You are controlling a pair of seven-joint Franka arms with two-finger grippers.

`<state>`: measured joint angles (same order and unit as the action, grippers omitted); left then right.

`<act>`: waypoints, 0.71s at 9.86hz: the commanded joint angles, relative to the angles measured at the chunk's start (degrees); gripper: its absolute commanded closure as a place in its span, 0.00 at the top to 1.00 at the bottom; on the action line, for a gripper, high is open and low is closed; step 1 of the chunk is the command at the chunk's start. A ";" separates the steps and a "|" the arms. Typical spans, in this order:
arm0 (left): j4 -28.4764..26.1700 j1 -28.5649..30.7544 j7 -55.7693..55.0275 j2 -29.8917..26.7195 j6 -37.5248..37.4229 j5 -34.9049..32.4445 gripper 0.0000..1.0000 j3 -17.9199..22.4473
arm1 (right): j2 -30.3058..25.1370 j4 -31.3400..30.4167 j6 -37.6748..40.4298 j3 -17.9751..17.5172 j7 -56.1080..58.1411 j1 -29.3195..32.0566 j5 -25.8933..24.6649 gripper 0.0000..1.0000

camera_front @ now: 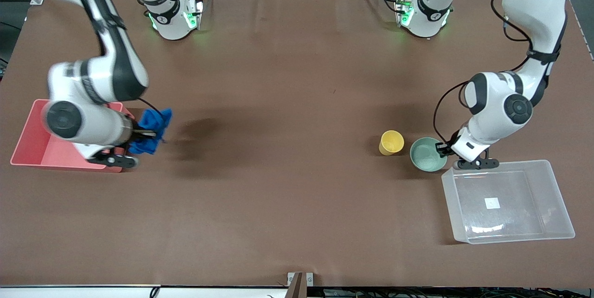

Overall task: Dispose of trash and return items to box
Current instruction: 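Drop the cloth into the pink bin while the left gripper carries the bowl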

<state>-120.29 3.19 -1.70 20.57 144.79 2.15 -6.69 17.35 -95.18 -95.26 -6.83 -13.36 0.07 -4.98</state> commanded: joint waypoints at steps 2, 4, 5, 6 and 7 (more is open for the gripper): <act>11.69 0.76 4.06 -0.63 -12.56 0.05 0.00 -0.16 | -0.30 9.14 10.88 6.52 20.58 6.25 1.38 0.01; 22.33 3.56 8.53 4.09 -16.45 0.05 0.00 -0.16 | -0.13 8.01 6.52 13.58 31.77 6.25 -1.51 0.01; 29.17 4.79 10.99 8.21 -18.64 -0.04 0.00 -0.08 | -0.04 5.21 1.79 14.91 34.08 6.69 -2.40 0.01; 34.98 5.15 13.54 11.91 -20.32 -0.13 0.00 0.36 | 0.13 1.09 -4.79 16.14 35.40 6.87 -2.41 0.01; 38.61 5.68 16.35 14.73 -20.86 -0.13 0.00 0.63 | 0.14 -4.34 -12.94 16.41 36.11 7.48 -2.41 0.02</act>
<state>-89.75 8.74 11.68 27.59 126.06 2.15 -6.21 18.24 -92.72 -100.83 9.42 21.67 7.41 -6.09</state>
